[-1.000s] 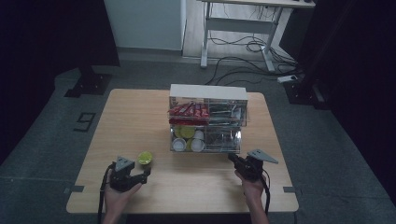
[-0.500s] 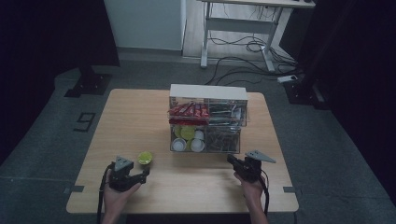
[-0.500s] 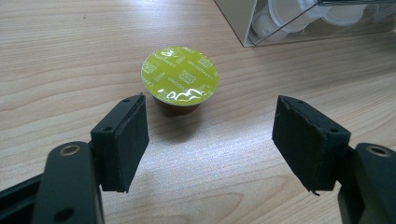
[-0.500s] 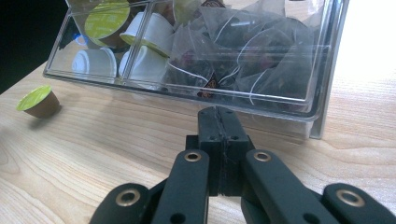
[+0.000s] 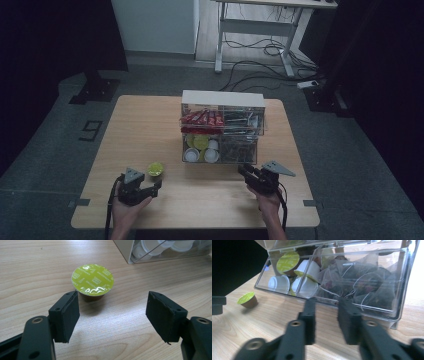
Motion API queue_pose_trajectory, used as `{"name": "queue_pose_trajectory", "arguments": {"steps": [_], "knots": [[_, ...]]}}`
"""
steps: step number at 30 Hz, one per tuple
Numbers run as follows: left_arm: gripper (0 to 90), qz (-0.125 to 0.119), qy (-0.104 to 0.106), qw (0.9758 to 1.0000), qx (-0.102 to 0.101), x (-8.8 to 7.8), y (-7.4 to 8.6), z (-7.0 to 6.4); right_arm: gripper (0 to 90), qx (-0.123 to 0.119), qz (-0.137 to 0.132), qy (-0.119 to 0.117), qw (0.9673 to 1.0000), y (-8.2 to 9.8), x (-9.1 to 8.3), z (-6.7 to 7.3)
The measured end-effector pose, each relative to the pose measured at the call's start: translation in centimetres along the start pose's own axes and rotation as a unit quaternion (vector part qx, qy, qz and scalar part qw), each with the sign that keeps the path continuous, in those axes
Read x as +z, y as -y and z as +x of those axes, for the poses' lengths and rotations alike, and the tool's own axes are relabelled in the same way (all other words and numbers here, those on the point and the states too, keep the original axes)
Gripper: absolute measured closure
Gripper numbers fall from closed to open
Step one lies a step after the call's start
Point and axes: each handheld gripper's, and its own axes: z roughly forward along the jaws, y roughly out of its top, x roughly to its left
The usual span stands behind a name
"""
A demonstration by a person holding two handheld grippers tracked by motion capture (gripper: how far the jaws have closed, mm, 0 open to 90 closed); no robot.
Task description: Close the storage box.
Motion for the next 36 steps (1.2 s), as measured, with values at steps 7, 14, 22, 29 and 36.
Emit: {"name": "queue_pose_trajectory", "arguments": {"steps": [7, 14, 22, 29, 36], "knots": [[27.3, 0.001, 0.0, 1.0, 0.0, -0.1, 0.1, 0.0, 48.2, -0.024, -0.006, 0.01, 0.9997, -0.4, -0.3, -0.4], [27.3, -0.002, 0.002, 1.0, 0.008, -0.3, -0.1, -0.2, 44.3, -0.047, -0.005, 0.014, 0.9988, 0.3, -0.4, -0.1], [27.4, 0.0, 0.011, 0.9999, 0.013, -0.4, 0.0, -0.3, 42.3, -0.066, 0.017, 0.037, 0.997, 2.1, -1.1, -0.2], [27.4, 0.009, 0.018, 0.9996, 0.022, -0.2, 0.0, -0.6, 41.9, -0.063, 0.03, 0.042, 0.9967, 3.7, -3.3, -1.6], [27.3, 0.012, 0.021, 0.9994, 0.025, -0.1, -0.1, -0.6, 42.2, -0.074, 0.043, 0.052, 0.995, 4.8, -4.5, -2.9]]}}
